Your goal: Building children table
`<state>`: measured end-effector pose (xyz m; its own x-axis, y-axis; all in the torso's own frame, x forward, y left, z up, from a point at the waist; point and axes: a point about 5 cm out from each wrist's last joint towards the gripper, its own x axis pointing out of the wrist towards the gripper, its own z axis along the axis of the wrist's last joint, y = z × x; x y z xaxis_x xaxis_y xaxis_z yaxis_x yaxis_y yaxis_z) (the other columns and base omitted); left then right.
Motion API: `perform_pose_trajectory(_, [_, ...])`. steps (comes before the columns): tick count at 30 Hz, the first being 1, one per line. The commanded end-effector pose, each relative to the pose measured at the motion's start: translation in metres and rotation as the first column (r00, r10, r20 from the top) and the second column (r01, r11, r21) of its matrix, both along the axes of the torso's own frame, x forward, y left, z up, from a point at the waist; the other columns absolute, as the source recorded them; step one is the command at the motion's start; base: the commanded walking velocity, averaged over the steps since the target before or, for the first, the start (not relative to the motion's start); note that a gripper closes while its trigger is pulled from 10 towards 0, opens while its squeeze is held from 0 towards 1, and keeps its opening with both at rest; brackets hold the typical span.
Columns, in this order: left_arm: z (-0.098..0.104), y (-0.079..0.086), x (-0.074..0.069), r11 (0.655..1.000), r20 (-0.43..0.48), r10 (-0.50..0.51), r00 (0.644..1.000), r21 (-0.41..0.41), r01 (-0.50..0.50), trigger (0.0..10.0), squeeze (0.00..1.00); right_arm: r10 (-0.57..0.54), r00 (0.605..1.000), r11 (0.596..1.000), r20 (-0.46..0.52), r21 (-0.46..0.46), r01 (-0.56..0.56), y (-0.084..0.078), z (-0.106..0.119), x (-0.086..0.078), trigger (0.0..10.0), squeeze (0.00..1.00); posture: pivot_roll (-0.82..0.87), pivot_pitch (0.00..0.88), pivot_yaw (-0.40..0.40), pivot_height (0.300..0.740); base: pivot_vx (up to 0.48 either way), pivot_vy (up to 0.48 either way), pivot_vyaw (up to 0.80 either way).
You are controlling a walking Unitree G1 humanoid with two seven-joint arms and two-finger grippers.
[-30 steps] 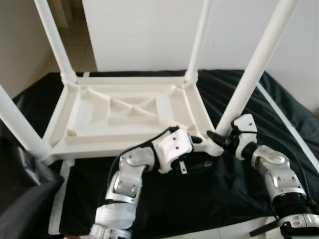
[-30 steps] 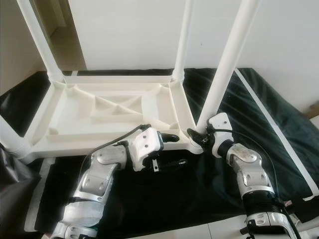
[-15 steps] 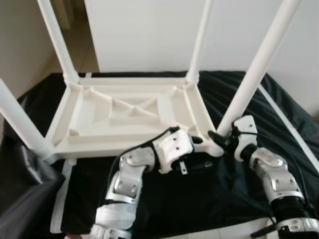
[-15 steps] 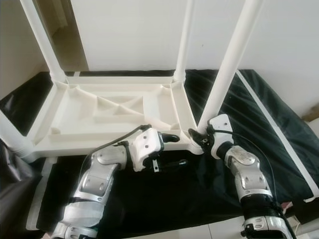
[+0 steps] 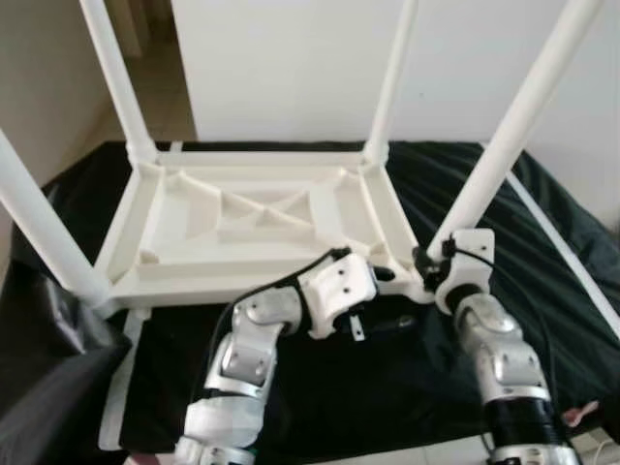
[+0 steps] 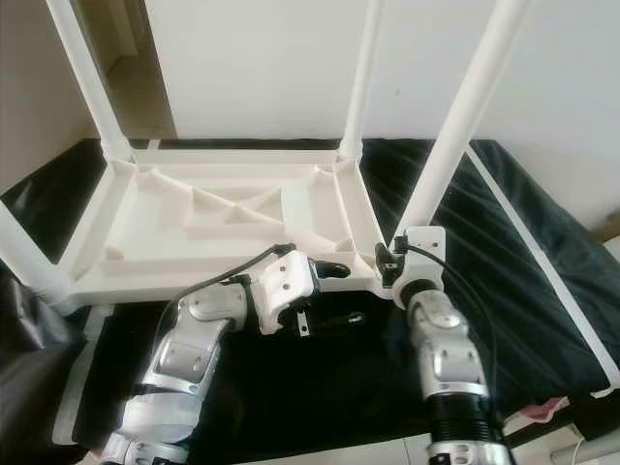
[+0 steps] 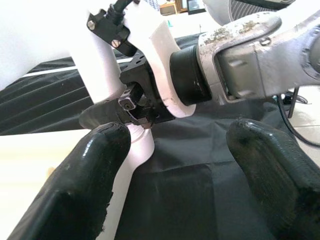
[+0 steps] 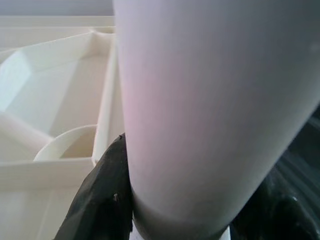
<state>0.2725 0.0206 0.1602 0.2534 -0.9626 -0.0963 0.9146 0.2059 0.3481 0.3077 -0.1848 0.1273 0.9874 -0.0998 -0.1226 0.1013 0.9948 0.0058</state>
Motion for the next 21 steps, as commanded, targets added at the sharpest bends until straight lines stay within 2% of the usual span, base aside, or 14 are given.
perform_pose_trajectory(1, [-0.007, 0.002, 0.003, 0.974, 0.001, 0.216, 0.976, -0.063, -0.216, 10.0, 0.00, -0.105, 0.988, 0.994, -0.112, 0.012, 0.107, -0.008, -0.024, -0.009, 10.0, 0.00, -0.01, 0.000, -0.044, 0.740, 0.000, 0.000, 0.00])
perform_pose_trajectory(3, [-0.006, 0.001, 0.004, 0.975, 0.003, 0.215, 0.977, -0.065, -0.215, 10.0, 0.00, -0.187, 0.978, 0.981, -0.097, 0.038, 0.191, -0.002, -0.022, -0.009, 10.0, 0.00, -0.01, 0.000, -0.043, 0.740, 0.000, 0.000, 0.00])
perform_pose_trajectory(4, [-0.006, 0.001, 0.004, 0.975, 0.003, 0.215, 0.977, -0.065, -0.215, 10.0, 0.00, -0.187, 0.978, 0.981, -0.097, 0.038, 0.191, -0.002, -0.022, -0.009, 10.0, 0.00, -0.01, 0.000, -0.043, 0.740, 0.000, 0.000, 0.00])
perform_pose_trajectory(8, [-0.006, 0.000, 0.004, 0.976, 0.006, 0.210, 0.978, -0.061, -0.209, 10.0, 0.00, -0.331, 0.939, 0.940, -0.089, 0.059, 0.337, 0.000, -0.017, -0.004, 10.0, 0.00, -0.01, 0.000, -0.039, 0.740, 0.000, 0.000, 0.00])
perform_pose_trajectory(10, [-0.006, 0.000, 0.004, 0.976, 0.006, 0.210, 0.978, -0.061, -0.209, 10.0, 0.00, -0.346, 0.934, 0.934, -0.090, 0.061, 0.352, 0.000, -0.016, -0.004, 10.0, 0.00, -0.01, 0.000, -0.039, 0.740, 0.000, 0.000, 0.00])
perform_pose_trajectory(12, [-0.006, 0.000, 0.004, 0.977, 0.005, 0.206, 0.979, -0.061, -0.205, 10.0, 0.00, -0.446, 0.891, 0.889, -0.079, 0.072, 0.451, 0.002, -0.011, -0.003, 10.0, 0.00, -0.01, 0.000, -0.040, 0.740, 0.000, 0.000, 0.00])
perform_pose_trajectory(16, [-0.006, 0.000, 0.004, 0.977, 0.005, 0.205, 0.979, -0.061, -0.204, 10.0, 0.00, -0.490, 0.868, 0.865, -0.076, 0.085, 0.495, 0.004, -0.009, -0.002, 10.0, 0.00, -0.01, 0.000, -0.043, 0.740, 0.000, 0.000, 0.00])
perform_pose_trajectory(21, [-0.007, 0.001, 0.003, 0.975, 0.004, 0.215, 0.977, -0.062, -0.214, 10.0, 0.00, -0.482, 0.872, 0.871, -0.079, 0.068, 0.487, 0.012, -0.011, -0.002, 10.0, 0.00, 0.00, 0.000, -0.051, 0.740, 0.000, 0.000, 0.00])
